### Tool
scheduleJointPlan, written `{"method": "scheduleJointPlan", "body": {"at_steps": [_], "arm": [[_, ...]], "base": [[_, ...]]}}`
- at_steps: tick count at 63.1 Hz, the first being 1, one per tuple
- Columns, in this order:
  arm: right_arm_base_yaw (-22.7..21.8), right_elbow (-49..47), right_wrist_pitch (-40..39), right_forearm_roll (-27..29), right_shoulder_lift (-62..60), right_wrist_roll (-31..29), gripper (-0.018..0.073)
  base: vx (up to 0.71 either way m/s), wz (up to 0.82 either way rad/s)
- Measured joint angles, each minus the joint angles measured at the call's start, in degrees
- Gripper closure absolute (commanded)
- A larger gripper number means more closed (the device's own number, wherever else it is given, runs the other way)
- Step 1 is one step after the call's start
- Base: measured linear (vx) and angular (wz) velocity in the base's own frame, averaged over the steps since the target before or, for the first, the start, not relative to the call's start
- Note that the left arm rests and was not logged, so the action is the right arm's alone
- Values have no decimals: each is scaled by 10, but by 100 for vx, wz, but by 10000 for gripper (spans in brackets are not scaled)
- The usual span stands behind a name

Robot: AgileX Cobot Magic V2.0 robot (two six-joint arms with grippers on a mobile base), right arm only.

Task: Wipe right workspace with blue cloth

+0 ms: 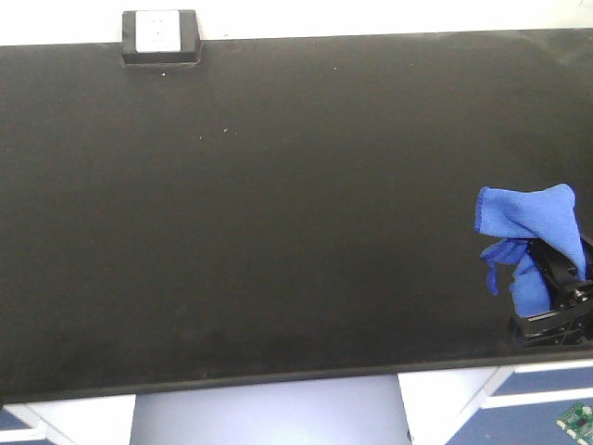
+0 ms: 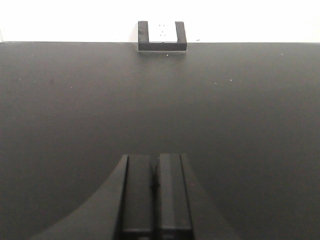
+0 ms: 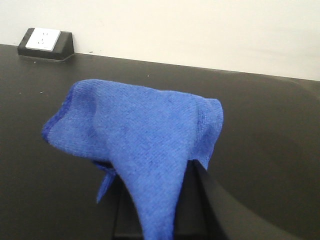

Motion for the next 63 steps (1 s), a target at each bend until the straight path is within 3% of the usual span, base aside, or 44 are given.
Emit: {"method": "scheduleJointPlan", "body": {"at_steps": [63], "arm": [[0, 0, 3, 4, 0, 10, 559]], "base": [[3, 0]]}}
